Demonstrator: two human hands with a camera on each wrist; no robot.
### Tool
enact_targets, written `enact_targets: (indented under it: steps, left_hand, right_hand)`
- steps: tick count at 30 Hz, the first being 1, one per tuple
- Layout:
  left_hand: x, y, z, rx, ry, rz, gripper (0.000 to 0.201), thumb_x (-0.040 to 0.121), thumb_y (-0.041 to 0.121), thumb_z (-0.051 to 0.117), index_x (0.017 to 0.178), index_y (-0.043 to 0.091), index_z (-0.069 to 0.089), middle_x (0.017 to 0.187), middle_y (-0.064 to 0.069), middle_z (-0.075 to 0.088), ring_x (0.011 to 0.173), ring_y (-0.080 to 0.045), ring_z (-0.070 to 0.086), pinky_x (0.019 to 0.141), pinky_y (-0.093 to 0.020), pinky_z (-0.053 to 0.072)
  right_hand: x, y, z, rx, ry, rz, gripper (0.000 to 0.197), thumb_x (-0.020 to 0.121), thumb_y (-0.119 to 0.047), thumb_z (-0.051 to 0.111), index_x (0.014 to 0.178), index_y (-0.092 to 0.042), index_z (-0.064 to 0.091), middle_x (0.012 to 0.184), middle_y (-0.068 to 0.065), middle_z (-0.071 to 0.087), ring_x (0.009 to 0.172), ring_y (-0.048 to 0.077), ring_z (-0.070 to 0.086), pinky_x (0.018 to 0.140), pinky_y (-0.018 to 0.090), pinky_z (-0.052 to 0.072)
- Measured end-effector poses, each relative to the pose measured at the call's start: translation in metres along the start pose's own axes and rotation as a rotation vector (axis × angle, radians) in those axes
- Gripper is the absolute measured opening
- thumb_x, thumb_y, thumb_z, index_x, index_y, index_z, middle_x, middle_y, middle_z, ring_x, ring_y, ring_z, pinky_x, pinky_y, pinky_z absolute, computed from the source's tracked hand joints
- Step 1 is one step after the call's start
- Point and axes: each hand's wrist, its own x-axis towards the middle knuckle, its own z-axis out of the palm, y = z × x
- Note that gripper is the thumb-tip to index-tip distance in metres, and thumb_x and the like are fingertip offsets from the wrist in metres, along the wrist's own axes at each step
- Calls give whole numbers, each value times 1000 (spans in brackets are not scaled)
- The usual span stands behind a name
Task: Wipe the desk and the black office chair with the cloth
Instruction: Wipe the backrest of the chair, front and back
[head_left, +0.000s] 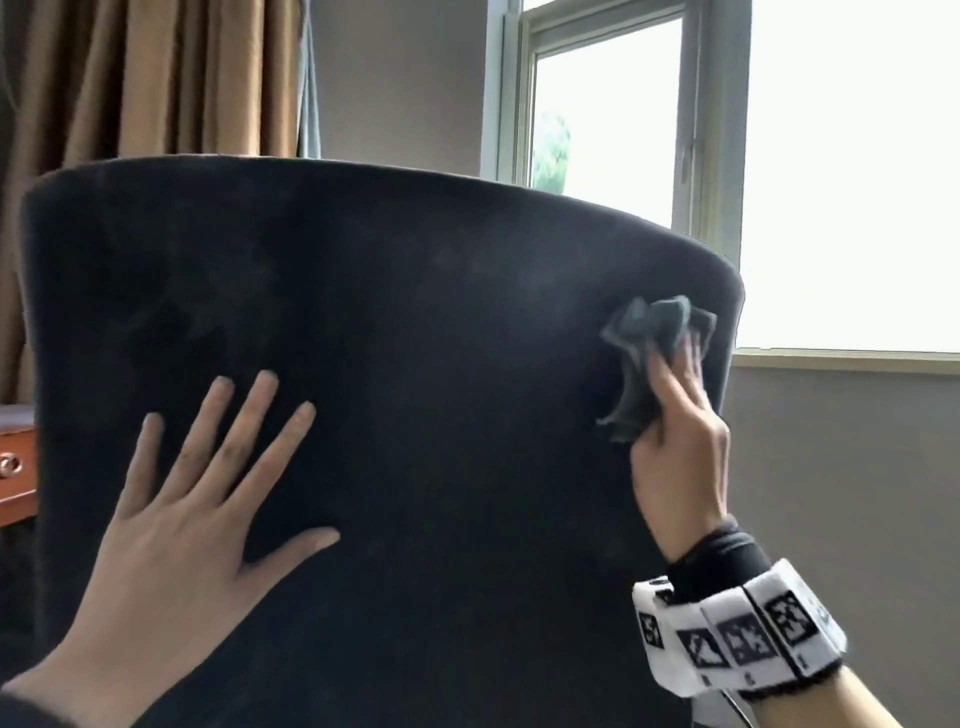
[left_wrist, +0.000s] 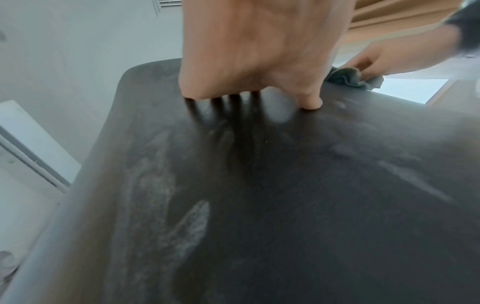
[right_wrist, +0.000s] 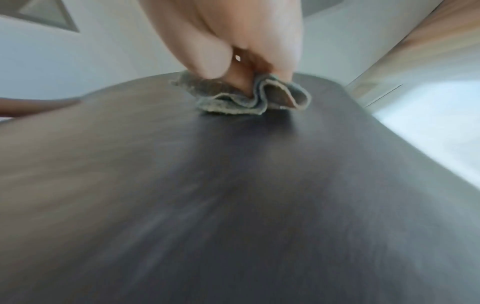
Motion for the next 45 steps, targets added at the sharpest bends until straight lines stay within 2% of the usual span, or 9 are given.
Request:
enact_targets:
  steps: [3,10,16,22,31,35,38,42,45]
  left_hand:
    - [0,6,-3,18,20,12,85,80,69,31,152,24,19,160,-1,10,148,-24,7,118,-48,2]
    - [-8,11,-12,27,-47,26,84,81,66,30,152,23,16,161,-3,6,147,-26,5,117,-53,9]
    - [-20,8,-11,47,-106,77,81,83,63,30,152,23,17,161,-5,2,148,-26,1,117,-53,6]
    - [26,21,-37,-36,176,213,65,90,39,49,148,15,30,159,-9,12,147,-28,9,118,-53,6]
    - [59,28,-46,-15,-52,223,70,86,36,47,150,27,20,160,3,3,148,-16,1,118,-47,1]
    - [60,36,-81,-44,-77,250,69,77,19,49,144,27,35,159,2,14,147,-14,10,116,-44,11]
    - [73,35,-125,-149,-42,322,47,91,9,36,132,27,50,148,-3,40,141,-15,29,111,-41,22]
    - [122,21,-178,-83,22,244,55,83,9,55,135,24,49,147,-10,43,139,-23,33,110,-47,23]
    - [148,11,-188,-31,-190,73,61,81,27,53,141,23,41,148,-18,37,137,-30,37,107,-56,25]
  right_hand:
    - [-11,-9,8,-87,92,159,78,70,26,49,140,-8,41,150,13,30,137,34,30,109,35,32]
    - [-125,-34,6,-164,-183,11,89,51,37,50,133,2,49,146,19,35,138,31,27,114,23,21]
    - [-117,-52,6,-171,-175,78,61,66,29,58,122,5,58,138,22,44,128,39,41,106,29,35]
    - [-68,-91,15,-8,-36,132,40,78,11,65,116,-2,63,131,15,53,122,29,53,99,29,45]
    - [-47,-91,5,-63,-256,203,24,90,-4,49,103,3,68,124,24,55,124,28,49,105,24,41]
    - [-25,-96,-13,-61,-390,326,26,87,-7,49,96,2,72,122,19,58,125,16,49,103,16,39]
    - [0,-105,-25,-68,-444,533,29,82,-10,50,99,-3,73,122,10,59,124,-7,43,96,6,39]
    - [54,-133,-28,-6,-353,875,39,77,12,65,111,-8,69,125,-8,55,113,3,54,92,3,39]
    - [100,-154,-29,78,-272,971,48,79,14,62,117,-16,64,129,-3,56,117,-1,51,99,12,40]
